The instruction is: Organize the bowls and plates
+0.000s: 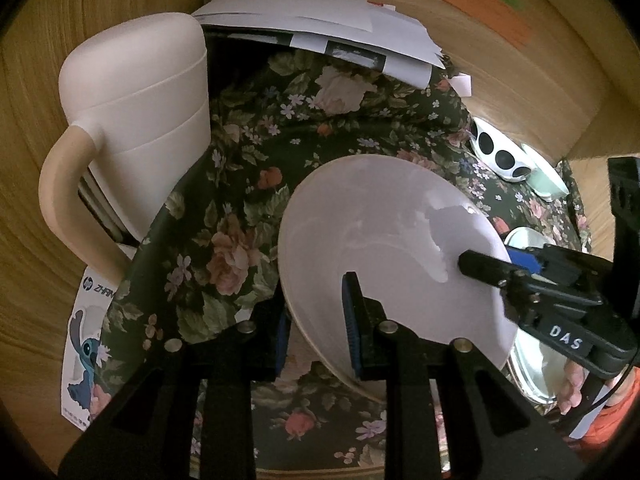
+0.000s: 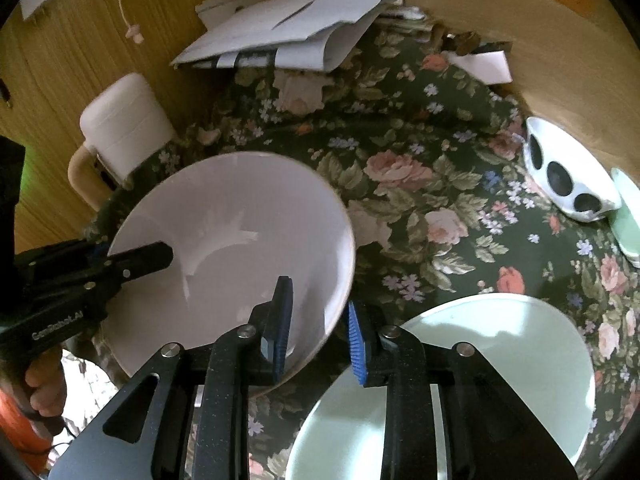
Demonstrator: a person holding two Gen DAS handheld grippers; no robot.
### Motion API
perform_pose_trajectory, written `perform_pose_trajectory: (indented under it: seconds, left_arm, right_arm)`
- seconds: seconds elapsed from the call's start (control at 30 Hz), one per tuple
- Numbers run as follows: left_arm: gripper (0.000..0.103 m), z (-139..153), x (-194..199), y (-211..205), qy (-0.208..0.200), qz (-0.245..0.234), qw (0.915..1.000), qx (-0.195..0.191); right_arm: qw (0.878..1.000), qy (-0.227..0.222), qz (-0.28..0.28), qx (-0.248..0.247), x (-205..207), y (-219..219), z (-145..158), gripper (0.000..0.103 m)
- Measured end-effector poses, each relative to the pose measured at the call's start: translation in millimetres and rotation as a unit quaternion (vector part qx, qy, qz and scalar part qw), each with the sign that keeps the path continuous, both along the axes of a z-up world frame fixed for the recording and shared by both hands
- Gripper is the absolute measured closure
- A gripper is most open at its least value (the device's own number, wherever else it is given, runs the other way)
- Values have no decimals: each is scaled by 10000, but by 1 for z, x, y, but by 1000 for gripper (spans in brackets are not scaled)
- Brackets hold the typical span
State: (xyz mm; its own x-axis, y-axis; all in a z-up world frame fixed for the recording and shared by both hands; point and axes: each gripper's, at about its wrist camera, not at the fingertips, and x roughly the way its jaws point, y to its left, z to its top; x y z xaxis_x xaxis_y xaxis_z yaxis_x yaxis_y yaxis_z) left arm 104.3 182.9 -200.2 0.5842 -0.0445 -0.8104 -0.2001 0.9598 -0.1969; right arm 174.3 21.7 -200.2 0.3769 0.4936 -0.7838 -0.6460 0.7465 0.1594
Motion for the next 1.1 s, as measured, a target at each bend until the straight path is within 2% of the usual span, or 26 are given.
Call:
perform_pose_trajectory:
  seconds: [0.03, 0.1, 0.17, 0.37, 0.6, 0.83, 1.1]
  left_arm:
    - [73, 3, -1, -1, -63, 47, 9999, 97]
    - [58, 13, -4, -3, -248, 93, 9991, 325]
    - [52, 25, -7, -5, -457, 99, 9977, 482]
    - [43, 56, -4, -18, -803, 0, 9946, 658]
    - [38, 78, 13, -52, -1024, -284, 9915, 755]
    - [27, 94, 38, -91, -1318, -713, 9848, 883]
    - [18, 98, 77, -132, -1406, -987, 9799, 1015]
  right_arm:
    - [10000, -37, -13, 58, 0, -3, 4, 78]
    - [9998, -122, -45, 121, 0, -8, 11, 76]
    - [9995, -227, -80, 183, 0, -15, 19, 72]
    - [9976, -519, -309, 334, 3, -41, 42, 63]
    - [9936, -765, -712, 417, 17, -81, 61, 61]
    - [9870, -936, -1228, 456, 40, -128, 73, 60]
    - [9766, -1068, -1771, 582, 73, -174, 77, 51]
